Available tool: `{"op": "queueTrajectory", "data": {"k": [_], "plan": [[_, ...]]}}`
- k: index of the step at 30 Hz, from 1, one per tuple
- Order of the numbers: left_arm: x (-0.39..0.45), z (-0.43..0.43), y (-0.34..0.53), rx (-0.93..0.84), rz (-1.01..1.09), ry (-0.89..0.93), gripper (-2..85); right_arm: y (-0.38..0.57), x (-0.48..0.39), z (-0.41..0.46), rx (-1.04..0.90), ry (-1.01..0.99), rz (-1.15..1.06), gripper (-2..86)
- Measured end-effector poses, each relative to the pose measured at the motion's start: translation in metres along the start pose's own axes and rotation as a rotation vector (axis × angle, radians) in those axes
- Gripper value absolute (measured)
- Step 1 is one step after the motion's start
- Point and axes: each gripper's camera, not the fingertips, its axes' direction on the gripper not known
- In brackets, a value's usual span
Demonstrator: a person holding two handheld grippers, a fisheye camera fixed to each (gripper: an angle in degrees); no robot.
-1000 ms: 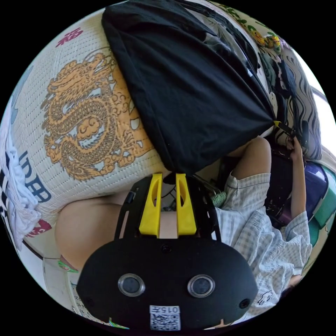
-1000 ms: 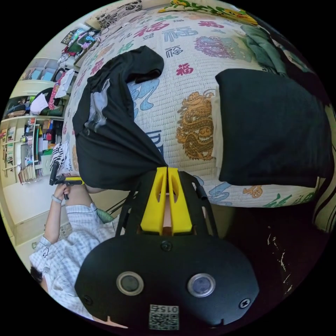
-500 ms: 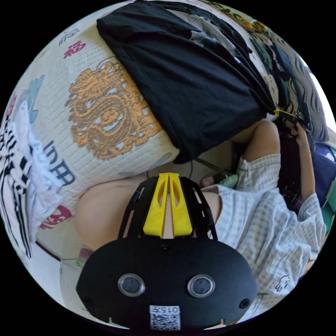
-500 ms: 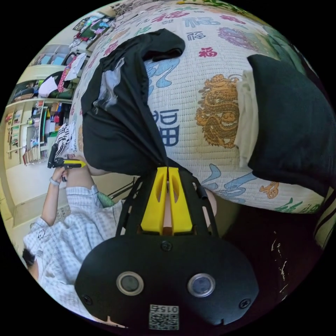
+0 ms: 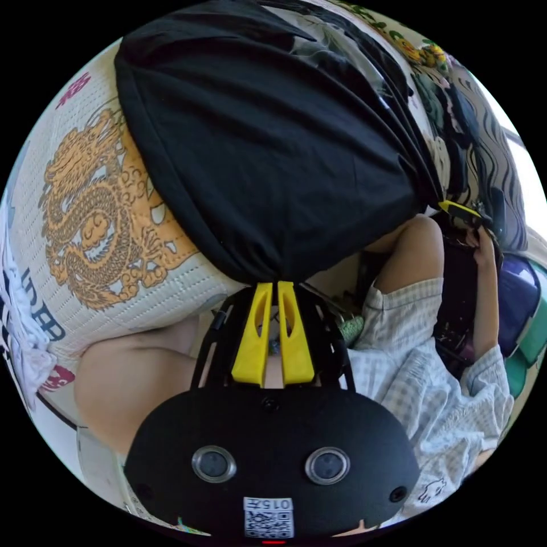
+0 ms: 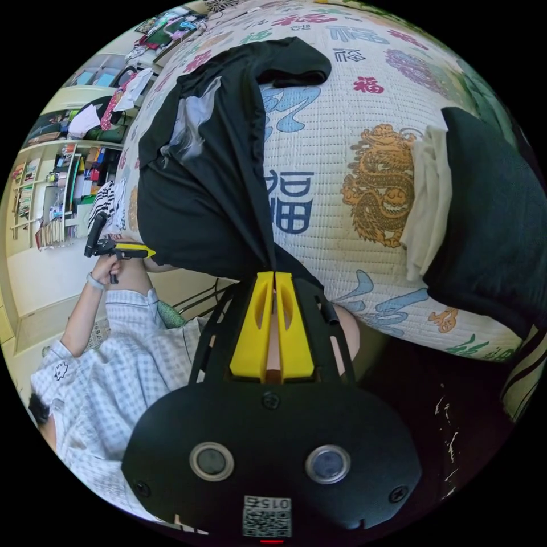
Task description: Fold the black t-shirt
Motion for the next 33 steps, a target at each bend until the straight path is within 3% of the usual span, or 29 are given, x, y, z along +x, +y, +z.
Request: {"op": "queueTrajectory", "data": {"k": [4, 8, 11, 17, 20, 23, 28, 33], "plan": [[-0.005, -0.031, 0.037, 0.044, 0.024, 0.112, -0.3, -0.001, -0.002, 0.003, -0.001, -0.036, -0.006, -0.4], [-0.004, -0.047, 0.067, 0.004, 0.009, -0.013, -0.4, -0.003, -0.009, 0.009, -0.043, -0.063, -0.04, -0.4], [-0.004, -0.042, 0.073, -0.007, -0.012, -0.003, -0.1, -0.006, -0.02, 0.019, -0.103, -0.072, -0.067, -0.3], [0.002, -0.003, 0.07, -0.165, -0.044, -0.071, 6.1, -0.019, -0.038, 0.048, -0.192, 0.004, -0.093, 0.2], [0.011, -0.014, 0.088, -0.131, -0.027, -0.089, 7.4, -0.021, -0.04, 0.057, -0.246, 0.106, -0.103, 1.5], [0.028, -0.052, 0.1, 0.025, 0.005, -0.172, 7.8, -0.02, -0.033, 0.046, -0.181, 0.103, -0.076, 1.6], [0.07, -0.111, 0.071, 0.307, 0.119, -0.348, 8.8, -0.042, -0.029, 0.001, 0.15, -0.142, -0.07, 3.5], [0.072, -0.113, 0.026, 0.385, 0.137, -0.449, 9.5, -0.1, -0.082, -0.008, 0.281, -0.277, -0.211, 5.7]]}}
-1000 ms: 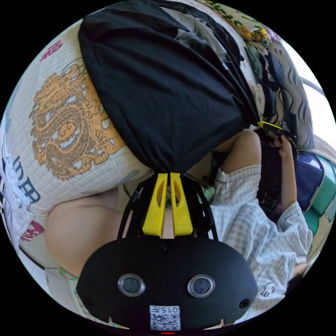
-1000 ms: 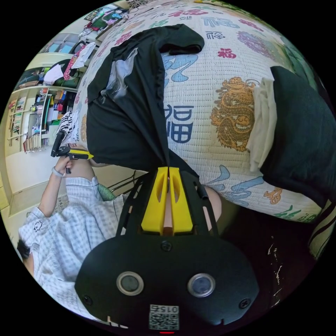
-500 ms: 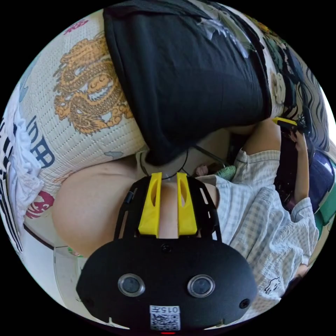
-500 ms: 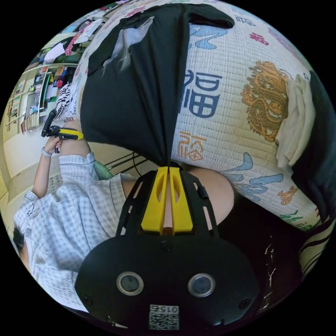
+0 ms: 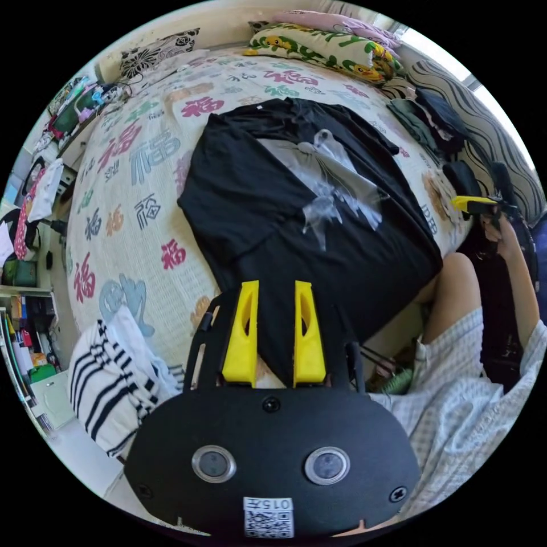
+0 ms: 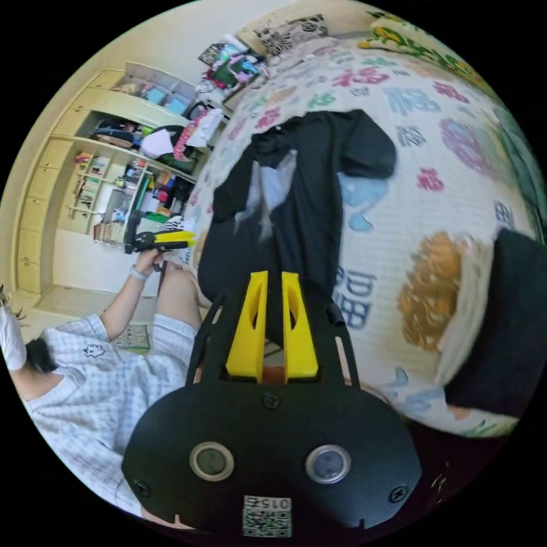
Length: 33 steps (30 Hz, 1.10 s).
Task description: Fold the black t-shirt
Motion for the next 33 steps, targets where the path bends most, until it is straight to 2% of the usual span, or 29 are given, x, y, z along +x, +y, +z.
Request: {"op": "queueTrajectory", "data": {"k": [3, 7, 11, 15, 18, 21, 23, 26, 28, 30, 33], "plan": [[-0.008, 0.011, 0.001, 0.034, -0.012, -0.016, 9.8, -0.058, -0.024, 0.043, -0.01, -0.068, -0.06, 7.3], [-0.022, 0.027, 0.015, 0.03, -0.008, -0.012, 9.9, -0.137, -0.04, 0.127, -0.111, -0.143, -0.03, 8.9], [-0.041, 0.028, 0.037, 0.111, -0.018, -0.019, 9.6, -0.181, -0.046, 0.186, -0.213, -0.116, 0.007, 8.6], [-0.051, 0.047, 0.045, 0.097, 0.009, -0.005, 9.1, -0.204, -0.056, 0.218, -0.3, -0.017, 0.002, 2.4], [-0.061, 0.062, 0.053, 0.096, 0.005, -0.021, 6.1, -0.215, -0.061, 0.221, -0.309, -0.031, -0.009, 0.0], [-0.085, 0.064, 0.068, 0.125, -0.045, 0.064, 1.4, -0.232, -0.073, 0.212, -0.271, -0.043, -0.033, -0.5], [-0.112, 0.059, 0.082, 0.197, -0.101, 0.187, 0.1, -0.25, -0.085, 0.201, -0.219, -0.058, -0.053, -0.5], [-0.148, 0.05, 0.103, 0.315, -0.183, 0.279, -0.5, -0.294, -0.115, 0.19, -0.179, -0.055, -0.107, -0.2], [-0.166, 0.051, 0.114, 0.35, -0.203, 0.339, -0.6, -0.316, -0.138, 0.201, -0.254, 0.089, -0.187, 0.7], [-0.178, 0.057, 0.125, 0.378, -0.217, 0.391, -0.6, -0.316, -0.139, 0.217, -0.331, 0.171, -0.178, 3.1], [-0.184, 0.077, 0.136, 0.368, -0.205, 0.4, -0.7, -0.3, -0.117, 0.244, -0.418, 0.134, -0.095, 6.6]]}}
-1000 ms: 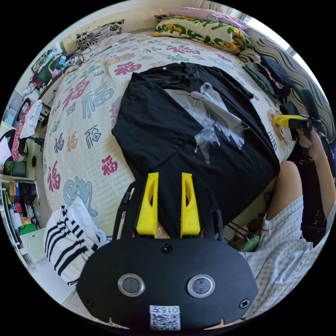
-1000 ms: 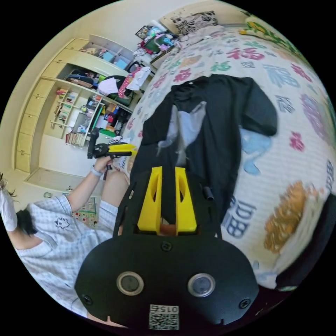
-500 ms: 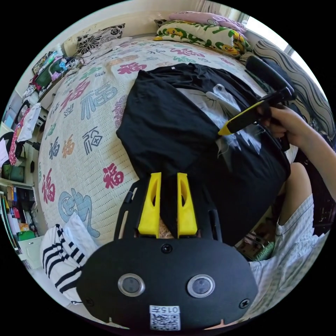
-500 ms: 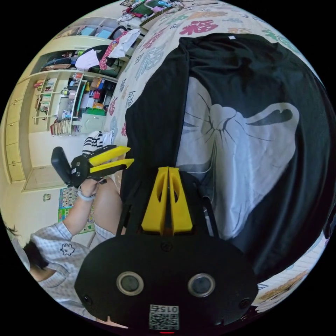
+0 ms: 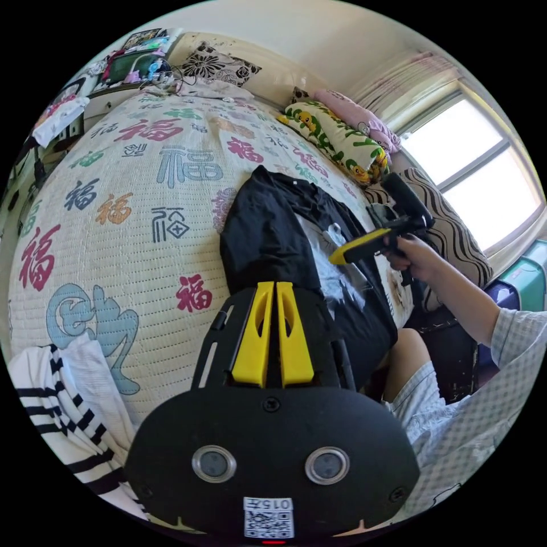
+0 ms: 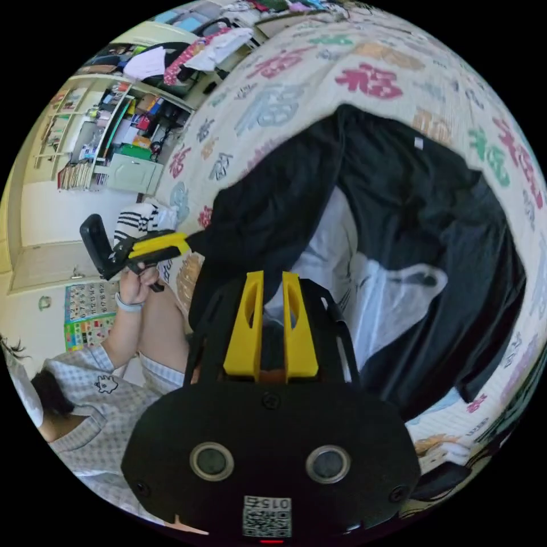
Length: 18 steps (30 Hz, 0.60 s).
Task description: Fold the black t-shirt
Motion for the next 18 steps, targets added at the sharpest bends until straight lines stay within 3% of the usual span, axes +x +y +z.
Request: {"op": "queueTrajectory", "data": {"k": [4, 11, 18], "plan": [[-0.014, 0.015, 0.017, -0.013, 0.022, 0.022, -0.6, 0.004, 0.023, 0.031, 0.05, -0.258, 0.106, 7.9], [-0.043, 0.017, 0.033, 0.028, -0.019, 0.078, -0.6, -0.008, 0.029, 0.036, 0.109, -0.331, 0.165, 1.5], [-0.063, -0.009, 0.028, 0.13, -0.054, 0.053, -0.6, -0.032, 0.001, -0.018, 0.228, -0.439, 0.093, 0.1]]}}
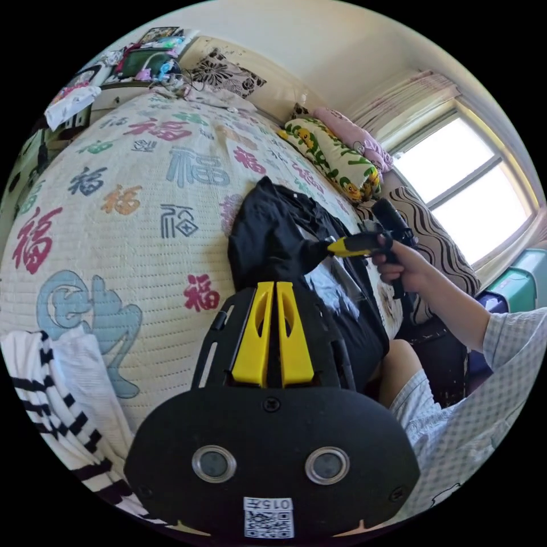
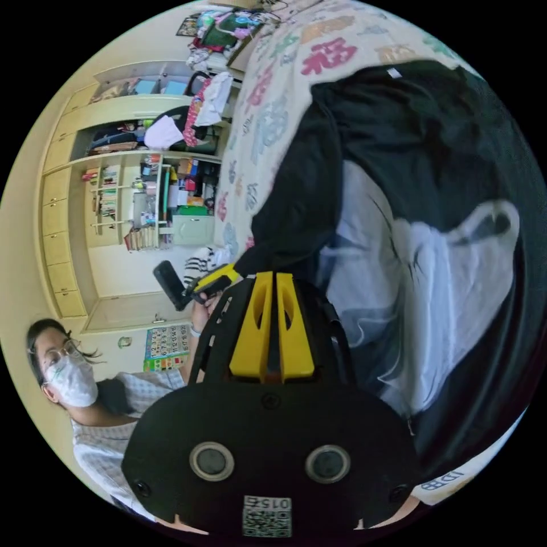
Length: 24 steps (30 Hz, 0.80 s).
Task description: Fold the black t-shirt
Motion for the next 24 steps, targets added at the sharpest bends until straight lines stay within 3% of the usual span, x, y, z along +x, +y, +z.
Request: {"op": "queueTrajectory", "data": {"k": [6, 13, 18, 21, 24], "plan": [[-0.044, -0.033, -0.03, 0.182, -0.174, -0.066, 0.3, -0.112, -0.106, 0.009, 0.013, 0.114, -0.229, 0.0], [-0.092, -0.036, -0.048, 0.25, -0.409, -0.186, 4.0, -0.201, -0.168, 0.104, -0.056, 0.199, -0.263, 1.1], [-0.112, -0.014, -0.051, 0.186, -0.523, -0.207, 5.2, -0.204, -0.2, 0.161, -0.199, 0.485, -0.339, 5.6], [-0.106, -0.009, -0.055, 0.179, -0.544, -0.228, 5.5, -0.189, -0.231, 0.16, -0.191, 0.674, -0.434, 7.5], [-0.089, -0.022, -0.059, 0.228, -0.559, -0.255, 5.4, -0.161, -0.254, 0.123, -0.184, 0.607, -0.545, 7.3]]}}
